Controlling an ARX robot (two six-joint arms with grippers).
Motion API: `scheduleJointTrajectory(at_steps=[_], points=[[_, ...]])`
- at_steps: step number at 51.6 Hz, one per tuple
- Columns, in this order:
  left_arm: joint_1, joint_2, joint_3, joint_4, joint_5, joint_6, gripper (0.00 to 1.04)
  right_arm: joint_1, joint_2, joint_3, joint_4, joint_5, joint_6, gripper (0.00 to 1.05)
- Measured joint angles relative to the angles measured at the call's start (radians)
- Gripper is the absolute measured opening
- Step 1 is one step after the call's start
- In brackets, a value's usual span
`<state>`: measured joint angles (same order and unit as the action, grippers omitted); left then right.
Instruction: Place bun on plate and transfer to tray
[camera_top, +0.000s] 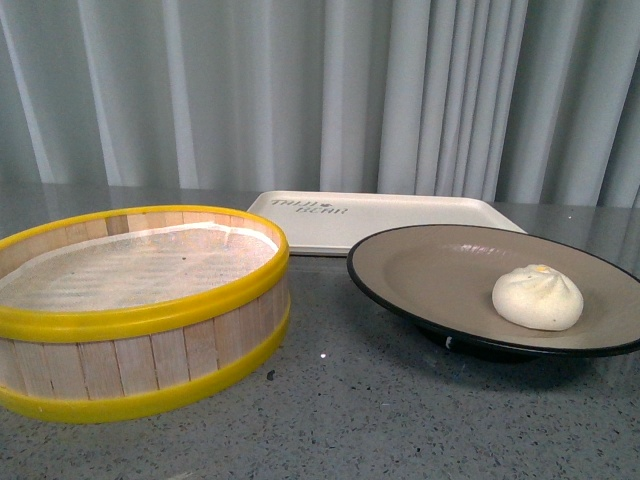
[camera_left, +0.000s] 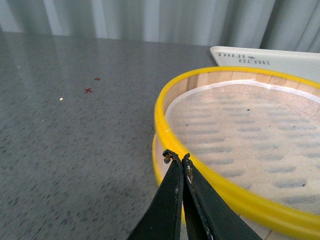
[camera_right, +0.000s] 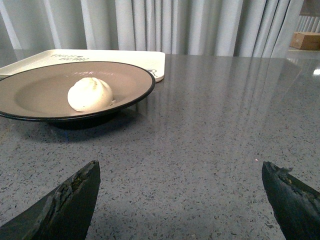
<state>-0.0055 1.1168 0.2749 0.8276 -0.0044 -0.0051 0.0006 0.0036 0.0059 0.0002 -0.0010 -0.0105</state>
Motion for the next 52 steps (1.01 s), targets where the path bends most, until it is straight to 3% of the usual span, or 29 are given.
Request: scheduleJointTrajectory(at_steps=[30, 37, 52], points=[[0.004, -0.385, -0.212, -0.167, 0.004, 0.0, 0.04, 0.0, 0.0, 0.0, 0.0, 0.0, 0.0, 0.96], [0.004, -0.412, -0.248, -0.145, 0.004, 0.0, 0.04, 0.0, 0.0, 0.0, 0.0, 0.0, 0.0, 0.96], [0.004, -0.631, -0.249, -0.346, 0.004, 0.0, 0.04, 0.0, 0.0, 0.0, 0.0, 0.0, 0.0, 0.96]])
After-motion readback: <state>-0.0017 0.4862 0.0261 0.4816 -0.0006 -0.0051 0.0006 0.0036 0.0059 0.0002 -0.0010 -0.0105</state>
